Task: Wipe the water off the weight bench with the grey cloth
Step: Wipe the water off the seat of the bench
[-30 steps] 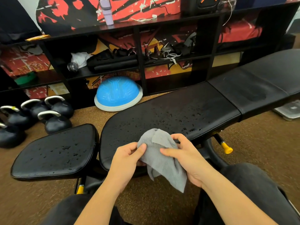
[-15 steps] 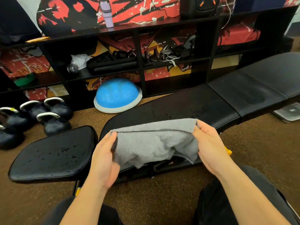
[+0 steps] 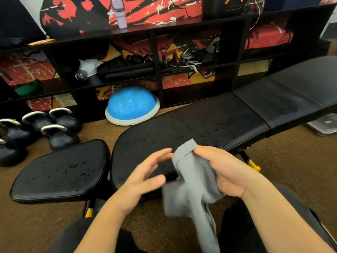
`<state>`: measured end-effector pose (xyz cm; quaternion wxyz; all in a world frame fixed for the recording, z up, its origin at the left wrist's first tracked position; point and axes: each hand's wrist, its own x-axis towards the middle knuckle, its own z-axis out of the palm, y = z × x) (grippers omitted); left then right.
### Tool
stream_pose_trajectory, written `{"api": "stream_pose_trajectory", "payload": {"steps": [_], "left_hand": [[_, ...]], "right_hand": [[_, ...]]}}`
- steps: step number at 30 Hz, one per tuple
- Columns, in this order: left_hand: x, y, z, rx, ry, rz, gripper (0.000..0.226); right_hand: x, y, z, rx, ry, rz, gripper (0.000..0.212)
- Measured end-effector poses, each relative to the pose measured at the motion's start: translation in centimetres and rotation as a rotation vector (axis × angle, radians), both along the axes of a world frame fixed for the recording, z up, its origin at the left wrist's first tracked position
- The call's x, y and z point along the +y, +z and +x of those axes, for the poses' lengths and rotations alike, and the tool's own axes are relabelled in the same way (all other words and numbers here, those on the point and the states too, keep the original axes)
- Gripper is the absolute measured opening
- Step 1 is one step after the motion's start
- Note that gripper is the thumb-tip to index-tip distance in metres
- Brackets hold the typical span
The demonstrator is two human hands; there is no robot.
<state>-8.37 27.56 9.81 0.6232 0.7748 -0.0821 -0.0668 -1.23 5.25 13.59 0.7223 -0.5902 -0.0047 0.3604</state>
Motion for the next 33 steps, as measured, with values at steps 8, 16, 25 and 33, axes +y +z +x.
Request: {"api": "stream_pose_trajectory", "payload": {"steps": [8,16,25,33], "left_hand": [[-1.9,0.4,0.3,0.029,0.116,-0.13,0.02],[-1.6,2.7,0.4,0.065,0.373,-0.251,0.042],[-1.0,3.4,0.6,0.248,0.63,-0.432,0.037],[0.4,2.3,0.6,0.443,0.746,-0.552,0.031]], "right_hand": [[-1.1,-0.9,1.8,0.007,0.314,0.069,0.042],[-2.0,-4.3,2.1,-0.107,0.719,-0.055,0.028],[-2.3,-5.1,2.7,0.21,0.117,0.667,0.06],[-1.1,-3.8,1.5,0.27,0.018,0.367,0.049]]}}
